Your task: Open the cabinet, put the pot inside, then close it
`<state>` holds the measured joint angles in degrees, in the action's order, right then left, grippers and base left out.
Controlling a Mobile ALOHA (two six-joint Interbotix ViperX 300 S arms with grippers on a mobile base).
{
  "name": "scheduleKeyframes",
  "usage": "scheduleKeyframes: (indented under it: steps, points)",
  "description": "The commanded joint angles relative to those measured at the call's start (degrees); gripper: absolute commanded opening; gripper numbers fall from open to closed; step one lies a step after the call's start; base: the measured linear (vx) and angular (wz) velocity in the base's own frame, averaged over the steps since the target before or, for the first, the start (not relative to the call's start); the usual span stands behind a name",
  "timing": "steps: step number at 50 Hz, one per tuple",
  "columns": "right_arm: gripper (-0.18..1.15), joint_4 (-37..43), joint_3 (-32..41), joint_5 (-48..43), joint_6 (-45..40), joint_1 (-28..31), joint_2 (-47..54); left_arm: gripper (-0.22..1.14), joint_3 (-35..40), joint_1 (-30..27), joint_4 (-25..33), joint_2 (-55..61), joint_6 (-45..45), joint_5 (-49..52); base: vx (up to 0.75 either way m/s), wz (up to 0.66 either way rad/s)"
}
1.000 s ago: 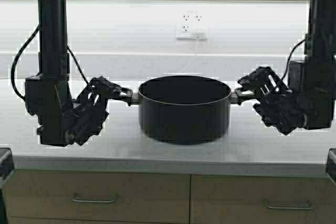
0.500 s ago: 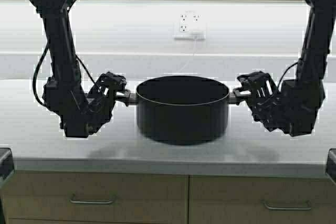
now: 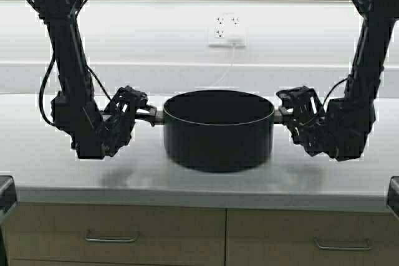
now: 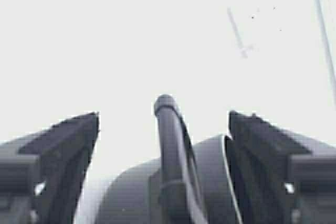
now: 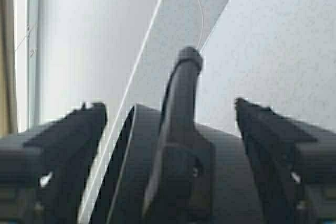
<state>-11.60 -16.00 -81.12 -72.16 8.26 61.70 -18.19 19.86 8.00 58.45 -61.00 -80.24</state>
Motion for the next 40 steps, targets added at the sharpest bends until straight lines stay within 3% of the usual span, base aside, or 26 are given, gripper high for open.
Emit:
scheduleKeyframes:
  steps: [1,4,7,11,13,16,18,21,26,40]
  points:
    - [0.93,-0.09,0.26,0.26,-1.23,-0.44,-1.14,0.99,1.23,0.18,-2.37,-1.41,-0.18,1.41,0.0,0.0]
    - [0.76,0.0,0.0,0.97,-1.76,-0.44,-1.14,0.93,1.41,0.18,-2.46,-1.58,-0.26,2.64,0.0,0.0]
    - [0.47,-0.09,-0.26,1.32,-2.2,-0.44,-1.23,0.79,1.32,0.18,-2.64,-1.93,-0.26,3.96,0.0,0.0]
    - [0.03,-0.26,-1.14,0.97,-2.11,-0.44,-1.58,0.45,0.88,0.18,-3.43,-2.29,-0.35,4.31,0.0,0.0]
    - [-0.1,-0.09,-1.49,0.79,-2.37,-0.44,-1.85,0.23,0.18,0.18,-3.6,-2.64,-0.18,4.31,0.0,0.0]
    - [-0.06,0.09,-2.02,0.7,-2.37,-0.44,-2.29,-0.06,-0.88,0.18,-3.43,-3.25,-0.09,4.22,0.0,0.0]
    - [0.03,0.09,-2.2,0.53,-2.11,-0.44,-2.55,-0.14,-1.32,0.26,-3.34,-3.52,-0.18,4.22,0.0,0.0]
    - [0.13,-0.09,-2.55,0.09,-1.32,-0.44,-2.9,-0.08,-2.02,0.18,-3.25,-3.78,-0.09,4.22,0.0,0.0]
    - [0.09,-0.09,-2.9,-1.58,-2.11,-0.35,-3.43,0.08,-3.69,0.18,-3.52,-4.31,-0.18,3.52,0.0,0.0]
    - [0.07,-0.18,-10.2,-7.38,-1.49,0.7,-7.38,0.02,-12.13,1.58,-3.78,-8.09,-0.26,-3.69,0.0,0.0]
